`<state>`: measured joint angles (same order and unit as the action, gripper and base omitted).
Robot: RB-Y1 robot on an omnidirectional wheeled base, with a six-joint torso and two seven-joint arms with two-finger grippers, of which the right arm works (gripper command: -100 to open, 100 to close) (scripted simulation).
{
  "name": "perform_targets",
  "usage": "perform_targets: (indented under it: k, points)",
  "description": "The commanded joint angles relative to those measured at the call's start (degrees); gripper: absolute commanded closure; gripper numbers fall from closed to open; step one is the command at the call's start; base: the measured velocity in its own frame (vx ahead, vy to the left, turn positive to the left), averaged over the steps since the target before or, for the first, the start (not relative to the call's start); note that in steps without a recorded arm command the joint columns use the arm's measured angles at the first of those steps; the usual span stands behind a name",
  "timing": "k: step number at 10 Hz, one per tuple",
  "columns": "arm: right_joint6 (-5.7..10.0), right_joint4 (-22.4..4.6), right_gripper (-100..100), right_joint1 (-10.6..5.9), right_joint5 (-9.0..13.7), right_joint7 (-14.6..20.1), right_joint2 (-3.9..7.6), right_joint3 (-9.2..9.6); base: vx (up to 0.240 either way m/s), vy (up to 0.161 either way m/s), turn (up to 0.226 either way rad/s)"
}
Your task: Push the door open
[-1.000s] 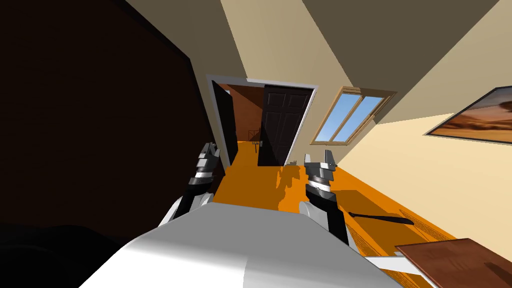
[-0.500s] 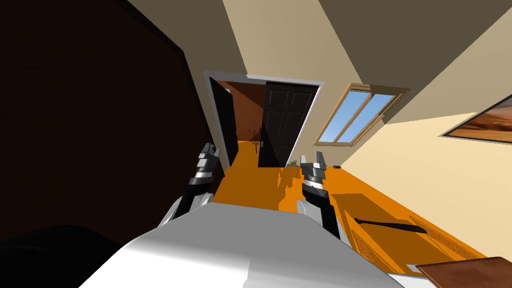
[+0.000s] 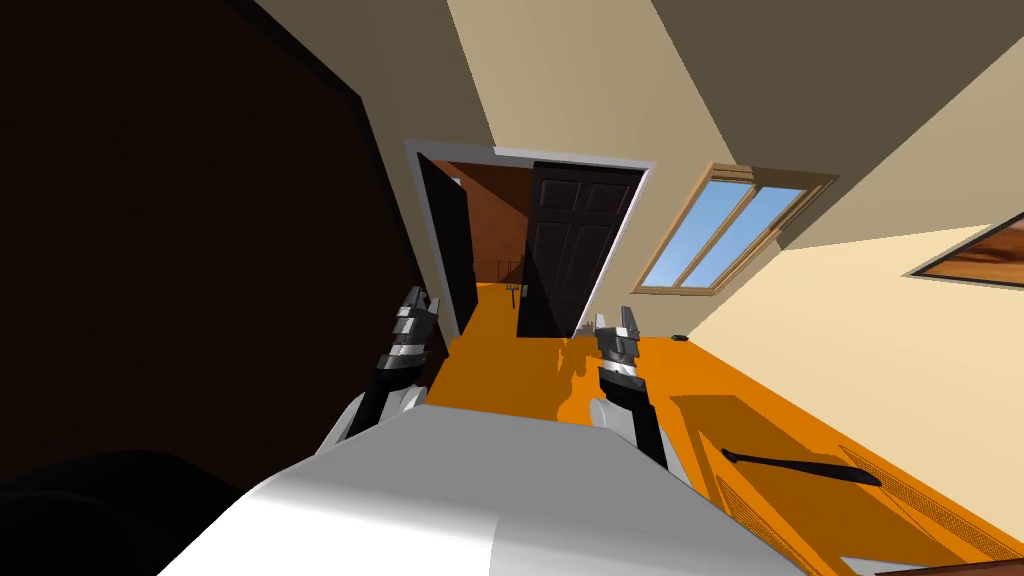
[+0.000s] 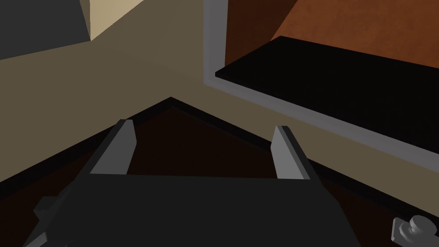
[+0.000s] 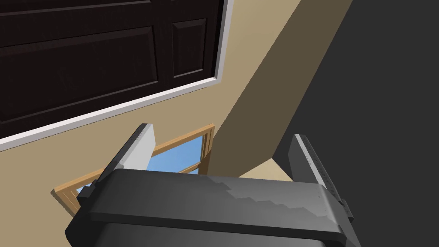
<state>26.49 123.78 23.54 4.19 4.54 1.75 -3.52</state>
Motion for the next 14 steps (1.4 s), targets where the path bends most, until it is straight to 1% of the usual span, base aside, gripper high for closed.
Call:
perform_targets:
  k: [1,8,14]
  points:
    - [0.46,-2.1,-100,-0.79,0.1,0.0,0.51,-0.19,0.092,-0.005,0.018]
    - [2.22,-10.5,-100,-3.78,-0.1,-0.8,1.89,-0.10,0.093,0.004,0.020]
    - [3.95,-18.7,-100,-6.71,-0.3,-1.6,2.77,0.00,0.101,0.002,0.023]
